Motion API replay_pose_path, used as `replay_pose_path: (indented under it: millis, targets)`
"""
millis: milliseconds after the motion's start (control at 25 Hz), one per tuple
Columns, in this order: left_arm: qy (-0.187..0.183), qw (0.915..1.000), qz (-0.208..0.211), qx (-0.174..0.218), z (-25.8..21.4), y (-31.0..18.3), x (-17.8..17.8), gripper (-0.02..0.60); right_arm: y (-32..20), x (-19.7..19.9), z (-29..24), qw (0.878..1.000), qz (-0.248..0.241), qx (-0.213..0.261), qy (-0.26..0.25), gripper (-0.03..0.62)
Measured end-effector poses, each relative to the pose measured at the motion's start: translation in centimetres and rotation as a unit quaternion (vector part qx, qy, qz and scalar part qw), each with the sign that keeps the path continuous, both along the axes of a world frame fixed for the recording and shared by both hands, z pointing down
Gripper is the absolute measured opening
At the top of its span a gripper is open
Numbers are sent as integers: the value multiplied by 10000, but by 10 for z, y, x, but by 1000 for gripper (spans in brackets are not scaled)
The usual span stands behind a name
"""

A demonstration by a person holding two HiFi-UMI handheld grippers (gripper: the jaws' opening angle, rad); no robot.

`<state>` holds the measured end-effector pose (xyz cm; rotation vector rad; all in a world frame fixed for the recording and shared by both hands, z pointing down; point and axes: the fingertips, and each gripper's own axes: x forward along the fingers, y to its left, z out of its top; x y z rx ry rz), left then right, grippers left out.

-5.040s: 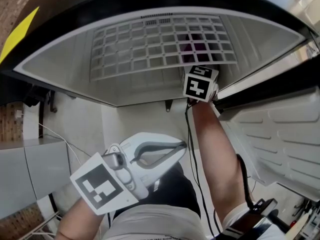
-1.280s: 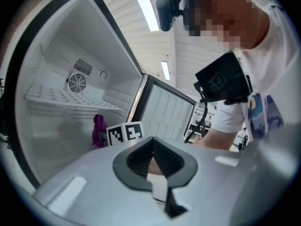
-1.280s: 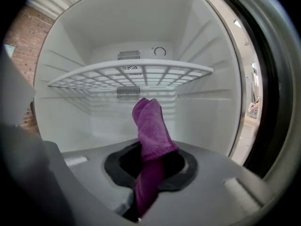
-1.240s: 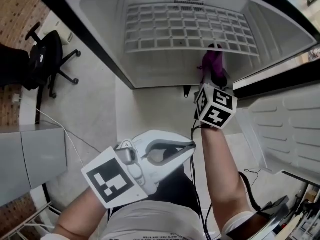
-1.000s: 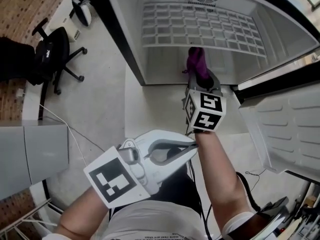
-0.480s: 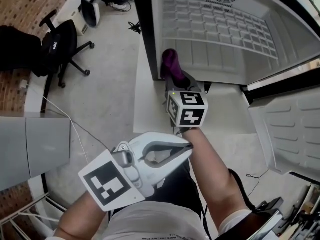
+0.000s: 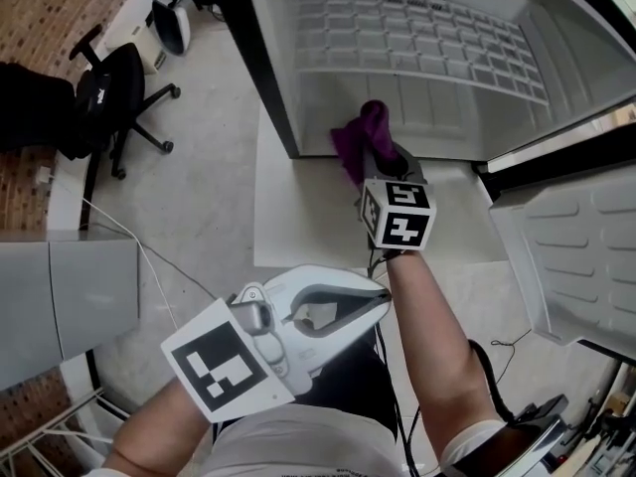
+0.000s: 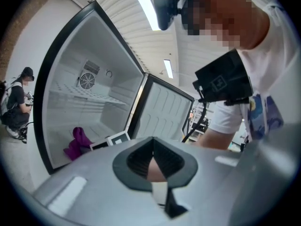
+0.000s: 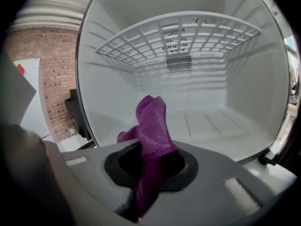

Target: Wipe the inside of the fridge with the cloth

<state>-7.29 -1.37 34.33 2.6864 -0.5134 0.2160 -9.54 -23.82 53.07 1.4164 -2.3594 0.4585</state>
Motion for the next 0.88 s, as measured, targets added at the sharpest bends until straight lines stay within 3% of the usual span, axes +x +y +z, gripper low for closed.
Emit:
replay_pose_path:
  millis: [440,680,880]
  targets:
    - [38,9989,450,-91,3,-6,37,6,-6,86,2,9959,836,72,330,55]
    - [23,9979,634,-106,5,-10,52,6,-10,137,4,9873,1481,-19,577,55]
    - [12,9973,729,-101,3,-13,62,5,-11,157,4,9791,1806,-90,927,55]
